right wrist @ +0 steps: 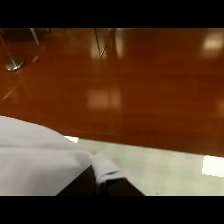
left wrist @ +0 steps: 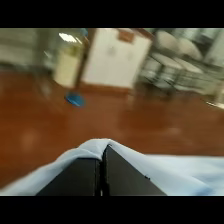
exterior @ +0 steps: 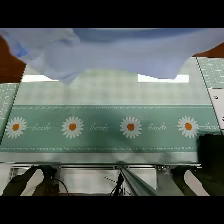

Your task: Fold the shirts.

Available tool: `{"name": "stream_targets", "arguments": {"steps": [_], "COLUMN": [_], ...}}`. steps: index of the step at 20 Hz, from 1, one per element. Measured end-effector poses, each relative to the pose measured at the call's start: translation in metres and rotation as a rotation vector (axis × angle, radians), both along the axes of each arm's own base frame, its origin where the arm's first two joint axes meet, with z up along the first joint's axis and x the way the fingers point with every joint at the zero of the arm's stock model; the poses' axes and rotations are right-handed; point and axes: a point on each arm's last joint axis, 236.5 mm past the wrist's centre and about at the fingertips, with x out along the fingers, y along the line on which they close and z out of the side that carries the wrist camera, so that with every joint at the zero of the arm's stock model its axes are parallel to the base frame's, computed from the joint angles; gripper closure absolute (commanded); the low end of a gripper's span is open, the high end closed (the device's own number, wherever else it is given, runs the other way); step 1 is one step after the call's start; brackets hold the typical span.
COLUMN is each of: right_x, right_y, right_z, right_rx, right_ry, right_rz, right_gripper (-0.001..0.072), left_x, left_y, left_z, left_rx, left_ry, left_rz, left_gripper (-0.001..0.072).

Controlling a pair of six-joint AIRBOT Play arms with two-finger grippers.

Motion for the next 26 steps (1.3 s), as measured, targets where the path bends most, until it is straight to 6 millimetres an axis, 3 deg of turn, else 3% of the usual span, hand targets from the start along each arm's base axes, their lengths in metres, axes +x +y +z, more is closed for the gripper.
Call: {"name": "stream_targets", "arguments": {"steps": [3,6,9,11,14,17,23,26], "right_x": [-0.065,-0.116,-0.142,-0.146,-0.132,-0.101,0.004,0.06], "right_y": [0.004,0.007,-0.003,-0.011,-0.014,-0.01,-0.023,-0.036], "right_z": [0.027,0.035,0.024,0.01,-0.025,-0.078,-0.211,-0.281], "right_rx": [-0.063,-0.098,-0.122,-0.122,-0.097,-0.049,0.096,0.169], "right_ry": [-0.094,-0.138,-0.107,-0.059,0.06,0.211,0.441,0.558], "right_rz": [-0.062,-0.112,-0.184,-0.218,-0.21,-0.147,-0.104,-0.113], "right_gripper": [0.0687,0.0686,0.0687,0.0686,0.0686,0.0687,0.0687,0.0687], "left_x": [-0.057,-0.113,-0.15,-0.156,-0.136,-0.091,0.021,0.079], "left_y": [0.014,0.028,0.04,0.048,0.06,0.066,0.051,0.044], "left_z": [0.028,0.037,0.03,0.014,-0.032,-0.106,-0.278,-0.341], "left_rx": [0.171,0.282,0.32,0.331,0.351,0.348,0.207,0.121], "left_ry": [-0.093,-0.129,-0.119,-0.068,0.071,0.281,0.656,0.756], "left_rz": [0.197,0.37,0.469,0.487,0.476,0.415,0.216,0.191], "left_gripper": [0.069,0.069,0.069,0.0689,0.0689,0.0689,0.069,0.069]}}
